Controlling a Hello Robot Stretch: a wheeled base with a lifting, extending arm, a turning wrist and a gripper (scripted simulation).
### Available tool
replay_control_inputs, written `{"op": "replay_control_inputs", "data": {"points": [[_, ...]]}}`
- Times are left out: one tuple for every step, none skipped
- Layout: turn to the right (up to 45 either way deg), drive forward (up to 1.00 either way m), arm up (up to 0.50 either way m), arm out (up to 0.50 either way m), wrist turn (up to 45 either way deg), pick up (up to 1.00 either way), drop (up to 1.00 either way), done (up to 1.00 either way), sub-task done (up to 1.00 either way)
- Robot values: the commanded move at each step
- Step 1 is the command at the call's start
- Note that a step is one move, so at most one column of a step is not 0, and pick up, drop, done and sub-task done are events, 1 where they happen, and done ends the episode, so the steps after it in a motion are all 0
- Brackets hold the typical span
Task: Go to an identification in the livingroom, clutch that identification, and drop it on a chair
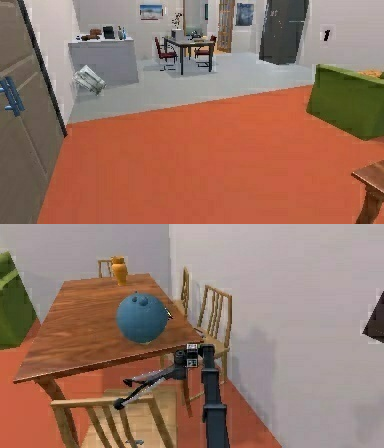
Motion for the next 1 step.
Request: {"op": "replay_control_inputs", "data": {"points": [[0.0,0.00,0.00,0.00,0.0,0.00,0.00,1.00,0.00]]}}
